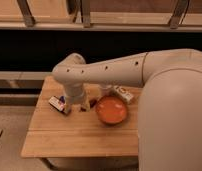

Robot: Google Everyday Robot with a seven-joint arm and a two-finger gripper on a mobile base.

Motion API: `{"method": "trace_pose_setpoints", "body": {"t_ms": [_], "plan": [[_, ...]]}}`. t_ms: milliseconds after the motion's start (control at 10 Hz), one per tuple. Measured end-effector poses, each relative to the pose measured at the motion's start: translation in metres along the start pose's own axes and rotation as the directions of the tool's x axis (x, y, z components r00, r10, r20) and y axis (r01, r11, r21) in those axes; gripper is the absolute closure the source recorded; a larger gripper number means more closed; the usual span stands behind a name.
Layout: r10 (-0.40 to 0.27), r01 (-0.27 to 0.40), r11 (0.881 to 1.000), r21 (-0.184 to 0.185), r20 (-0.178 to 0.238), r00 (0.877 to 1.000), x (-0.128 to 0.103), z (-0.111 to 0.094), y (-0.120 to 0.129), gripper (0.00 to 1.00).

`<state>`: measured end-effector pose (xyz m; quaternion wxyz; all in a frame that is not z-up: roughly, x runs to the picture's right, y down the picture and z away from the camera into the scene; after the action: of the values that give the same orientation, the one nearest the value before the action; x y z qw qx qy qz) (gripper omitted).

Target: Pick up the ceramic cup

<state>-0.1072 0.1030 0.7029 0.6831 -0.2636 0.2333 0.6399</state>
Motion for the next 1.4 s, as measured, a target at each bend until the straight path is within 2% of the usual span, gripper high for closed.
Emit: {"method": "trace_pose_setpoints", "body": {"t_ms": [300,400,600,800,900,1000,1100,1200,1400], "plan": [[-0.004,0.004,1.0,0.007,0.004,1.0,0.0,-0.001,-0.001,0.35],[-0.001,0.001,0.999,0.036,0.016,1.0,-0.006,-0.002,-0.012,0.35],[0.012,-0.019,0.995,0.102,0.069,0.998,-0.025,-0.015,-0.044,0.35],[-0.012,-0.003,0.992,0.128,0.121,0.993,-0.039,-0.029,-0.057,0.35],[-0.047,0.027,0.992,0.124,0.158,0.986,-0.048,-0.036,-0.062,0.35],[-0.082,0.06,0.991,0.118,0.185,0.979,-0.055,-0.04,-0.065,0.35],[-0.138,0.116,0.987,0.108,0.223,0.965,-0.063,-0.047,-0.069,0.35],[-0.203,0.185,0.978,0.094,0.264,0.943,-0.072,-0.056,-0.076,0.35],[-0.296,0.285,0.955,0.083,0.312,0.903,-0.082,-0.074,-0.097,0.35]]}}
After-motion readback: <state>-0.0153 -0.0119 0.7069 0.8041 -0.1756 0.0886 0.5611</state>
